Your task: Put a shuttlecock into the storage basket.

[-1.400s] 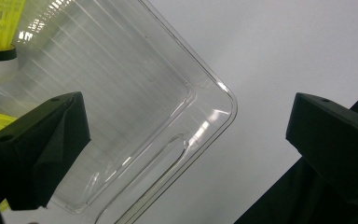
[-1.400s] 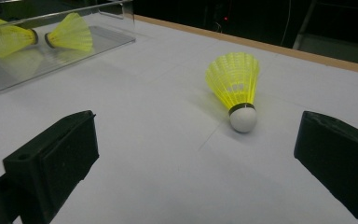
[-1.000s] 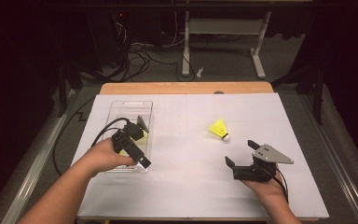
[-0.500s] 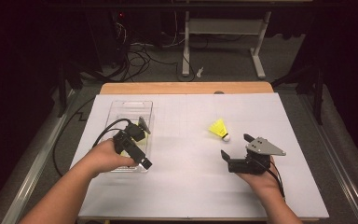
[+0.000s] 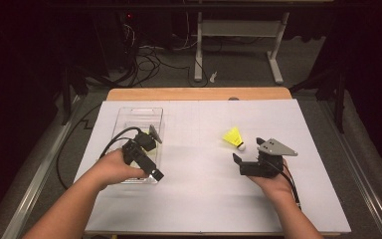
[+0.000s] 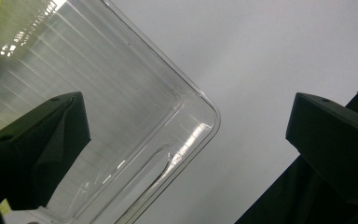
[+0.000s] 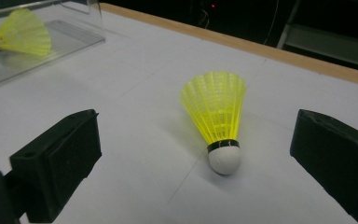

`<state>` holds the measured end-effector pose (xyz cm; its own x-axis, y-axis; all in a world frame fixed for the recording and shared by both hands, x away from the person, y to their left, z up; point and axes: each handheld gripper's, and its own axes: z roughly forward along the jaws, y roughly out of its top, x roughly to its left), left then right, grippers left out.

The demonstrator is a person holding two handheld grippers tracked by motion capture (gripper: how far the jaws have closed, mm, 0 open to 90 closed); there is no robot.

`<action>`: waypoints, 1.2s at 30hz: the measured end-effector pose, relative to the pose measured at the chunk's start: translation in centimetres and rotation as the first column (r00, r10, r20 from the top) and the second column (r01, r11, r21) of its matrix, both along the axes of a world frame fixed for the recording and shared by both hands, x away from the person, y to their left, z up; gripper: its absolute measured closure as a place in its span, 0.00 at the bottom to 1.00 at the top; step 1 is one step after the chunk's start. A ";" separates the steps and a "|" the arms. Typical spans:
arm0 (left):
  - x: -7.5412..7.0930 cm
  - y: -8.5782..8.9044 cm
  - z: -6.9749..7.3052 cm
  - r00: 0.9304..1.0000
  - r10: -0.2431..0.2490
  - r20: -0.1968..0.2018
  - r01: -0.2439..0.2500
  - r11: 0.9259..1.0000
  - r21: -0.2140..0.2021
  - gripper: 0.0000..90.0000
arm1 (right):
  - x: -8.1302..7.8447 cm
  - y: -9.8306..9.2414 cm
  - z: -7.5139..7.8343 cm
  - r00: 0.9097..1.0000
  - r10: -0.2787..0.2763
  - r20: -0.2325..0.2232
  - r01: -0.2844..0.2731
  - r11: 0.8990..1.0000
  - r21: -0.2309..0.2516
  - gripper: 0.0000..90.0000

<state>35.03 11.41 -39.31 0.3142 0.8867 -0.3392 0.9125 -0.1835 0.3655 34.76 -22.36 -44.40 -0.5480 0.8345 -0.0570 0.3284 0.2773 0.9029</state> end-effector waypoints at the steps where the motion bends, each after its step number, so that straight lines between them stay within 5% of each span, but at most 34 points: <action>1: 0.0 0.0 0.0 1.000 -0.003 0.001 0.003 1.000 0.002 0.01 | 0.2 0.0 -0.1 1.000 -0.001 -0.009 0.001 1.000 -0.001 0.05; 7: -0.1 0.1 0.0 1.000 0.004 0.002 -0.004 1.000 -0.001 0.01 | 1.5 0.1 -0.2 0.999 -0.023 -0.034 0.022 0.999 -0.045 0.13; 18: -0.1 0.0 0.0 1.000 -0.013 -0.007 0.013 1.000 -0.005 0.01 | 3.1 0.2 0.6 0.996 -0.040 -0.079 0.039 0.999 -0.014 0.23; 36: -0.1 0.3 0.4 1.000 0.005 0.004 -0.005 1.000 -0.012 0.01 | 4.6 -0.3 -1.2 0.984 -0.053 -0.171 0.052 0.999 -0.010 0.47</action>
